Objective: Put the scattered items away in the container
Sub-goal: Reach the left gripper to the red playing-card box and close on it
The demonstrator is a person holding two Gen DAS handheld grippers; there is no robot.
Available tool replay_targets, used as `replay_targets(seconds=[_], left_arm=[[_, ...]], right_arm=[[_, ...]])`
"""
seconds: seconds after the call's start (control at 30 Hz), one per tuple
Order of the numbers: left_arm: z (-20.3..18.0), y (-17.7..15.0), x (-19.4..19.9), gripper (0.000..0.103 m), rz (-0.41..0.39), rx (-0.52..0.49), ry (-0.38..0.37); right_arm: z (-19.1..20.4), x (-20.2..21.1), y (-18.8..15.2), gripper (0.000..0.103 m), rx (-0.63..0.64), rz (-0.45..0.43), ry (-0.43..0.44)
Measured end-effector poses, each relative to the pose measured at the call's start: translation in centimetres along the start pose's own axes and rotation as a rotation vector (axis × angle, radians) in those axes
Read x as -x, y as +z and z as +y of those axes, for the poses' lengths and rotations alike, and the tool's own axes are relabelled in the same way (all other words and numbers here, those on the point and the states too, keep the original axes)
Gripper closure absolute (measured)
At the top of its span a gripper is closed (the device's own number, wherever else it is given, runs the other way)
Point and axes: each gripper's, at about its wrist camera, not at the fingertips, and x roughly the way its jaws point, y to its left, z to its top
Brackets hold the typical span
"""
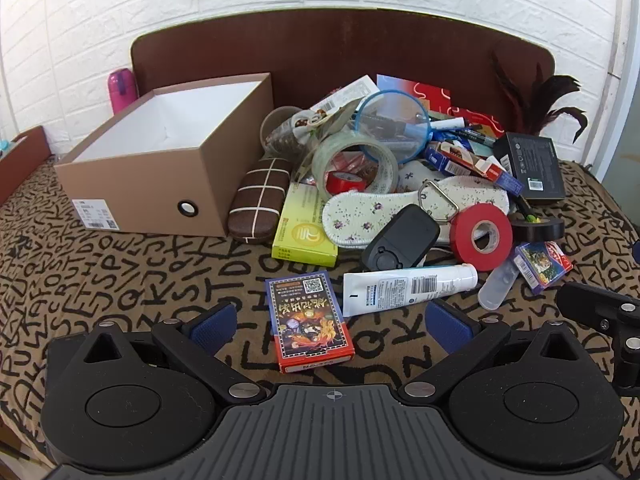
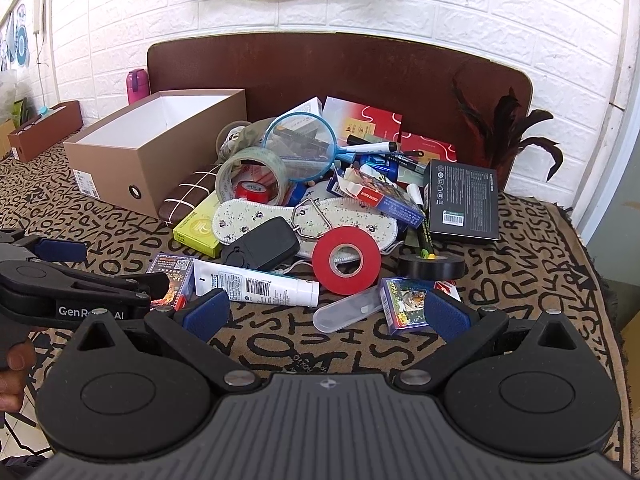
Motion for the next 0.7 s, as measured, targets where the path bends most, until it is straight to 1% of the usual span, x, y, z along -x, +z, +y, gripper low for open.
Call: replay_targets(seconds=[0.47,0.57,0.7], left_arm=[[0.3,-0.5,-1.6,0.000,0.036,-0.011,-0.004],[0.8,-1.0,-2.0,0.000,0.042,-0.023,0.011],[1.8,-2.6,-2.9,0.000,0.048,-0.048,0.057]], right_arm=[[-0.1,-1.5,-0.2,0.000,-0.007,0.035,0.001],[0.1,-2.1,-0.6,0.000,-0.008,0.044,0.013],[0.3,-3.5,-1.6,0.000,-0.023,0.078,0.057]])
